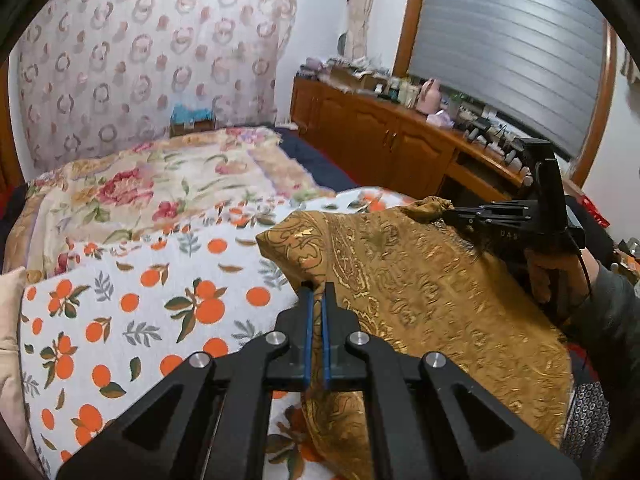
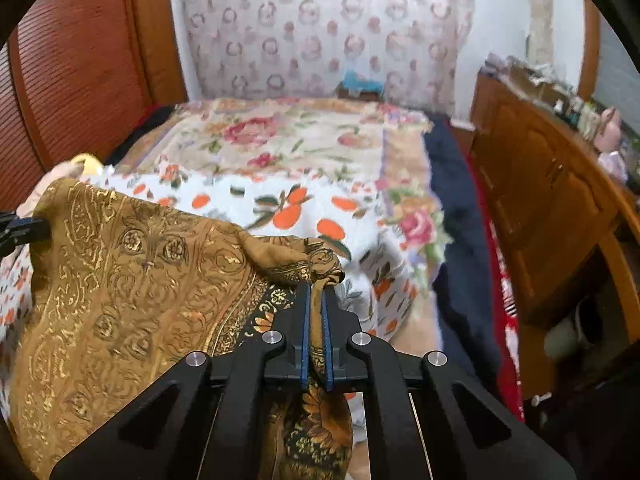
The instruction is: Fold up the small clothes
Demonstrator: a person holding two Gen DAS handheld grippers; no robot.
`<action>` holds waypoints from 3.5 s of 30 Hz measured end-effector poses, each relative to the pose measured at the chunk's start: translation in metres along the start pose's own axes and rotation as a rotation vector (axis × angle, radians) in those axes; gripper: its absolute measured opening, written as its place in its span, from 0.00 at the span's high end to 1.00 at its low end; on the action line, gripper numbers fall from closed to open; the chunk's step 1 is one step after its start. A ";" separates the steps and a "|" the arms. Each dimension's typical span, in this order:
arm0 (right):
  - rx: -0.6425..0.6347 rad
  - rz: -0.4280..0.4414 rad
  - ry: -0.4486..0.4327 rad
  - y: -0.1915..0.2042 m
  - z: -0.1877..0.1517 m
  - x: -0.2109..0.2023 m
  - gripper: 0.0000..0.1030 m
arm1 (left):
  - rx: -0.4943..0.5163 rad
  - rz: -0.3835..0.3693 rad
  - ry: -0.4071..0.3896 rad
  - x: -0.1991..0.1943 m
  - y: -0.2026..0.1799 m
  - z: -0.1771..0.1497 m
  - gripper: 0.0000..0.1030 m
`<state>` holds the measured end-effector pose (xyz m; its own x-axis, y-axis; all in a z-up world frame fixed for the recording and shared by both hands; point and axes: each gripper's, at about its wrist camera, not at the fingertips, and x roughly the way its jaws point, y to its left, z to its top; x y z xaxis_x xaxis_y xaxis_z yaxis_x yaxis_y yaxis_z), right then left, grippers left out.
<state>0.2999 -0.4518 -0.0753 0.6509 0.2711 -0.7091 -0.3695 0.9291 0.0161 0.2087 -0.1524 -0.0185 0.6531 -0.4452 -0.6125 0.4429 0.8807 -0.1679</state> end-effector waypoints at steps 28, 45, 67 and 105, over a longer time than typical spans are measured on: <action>-0.205 0.019 -0.584 0.154 0.026 -0.284 1.00 | 0.095 0.060 -0.485 -0.290 -0.029 0.012 1.00; -0.191 0.030 -0.356 0.203 0.083 -0.156 0.95 | -0.027 0.386 -0.207 -0.177 0.120 0.003 0.89; -0.110 0.105 0.029 0.199 -0.080 -0.054 0.46 | -0.115 0.224 0.083 -0.134 0.092 -0.157 0.54; -0.023 0.249 -0.044 0.213 -0.128 -0.100 0.98 | -0.154 0.054 -0.005 -0.171 0.054 -0.174 0.99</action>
<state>0.0713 -0.3134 -0.0906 0.5660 0.5018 -0.6540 -0.5366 0.8266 0.1699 0.0139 -0.0004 -0.0568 0.6767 -0.3965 -0.6204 0.3073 0.9178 -0.2515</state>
